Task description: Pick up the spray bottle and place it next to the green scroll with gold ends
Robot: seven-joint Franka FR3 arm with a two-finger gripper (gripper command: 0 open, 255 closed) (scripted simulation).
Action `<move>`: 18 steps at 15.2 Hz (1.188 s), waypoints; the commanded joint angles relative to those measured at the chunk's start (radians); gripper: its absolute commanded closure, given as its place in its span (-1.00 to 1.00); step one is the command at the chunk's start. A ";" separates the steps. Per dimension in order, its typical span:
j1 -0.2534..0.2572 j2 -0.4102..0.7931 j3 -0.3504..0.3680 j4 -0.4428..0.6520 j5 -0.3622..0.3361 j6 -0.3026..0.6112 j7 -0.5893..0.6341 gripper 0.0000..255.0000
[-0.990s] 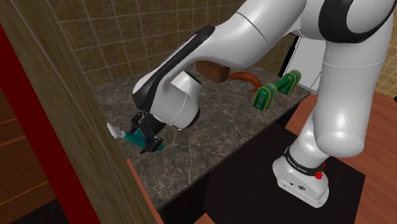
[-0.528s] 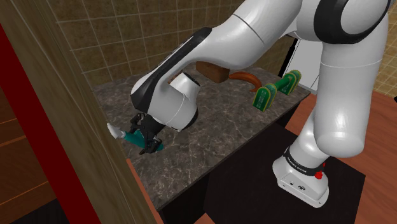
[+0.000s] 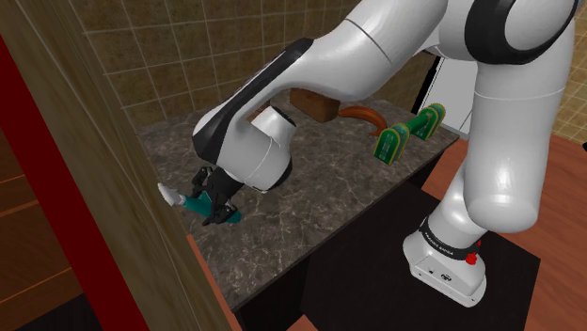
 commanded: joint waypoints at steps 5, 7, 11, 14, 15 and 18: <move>0.019 -0.029 -0.023 -0.028 -0.091 -0.019 0.112 1.00; 0.035 -0.061 -0.045 -0.046 -0.155 -0.037 0.190 1.00; 0.067 -0.120 -0.090 -0.074 -0.269 -0.075 0.327 1.00; 0.086 -0.161 -0.120 -0.089 -0.347 -0.103 0.418 1.00; 0.092 -0.174 -0.130 -0.093 -0.371 -0.113 0.446 1.00; 0.106 -0.212 -0.155 -0.102 -0.442 -0.141 0.525 1.00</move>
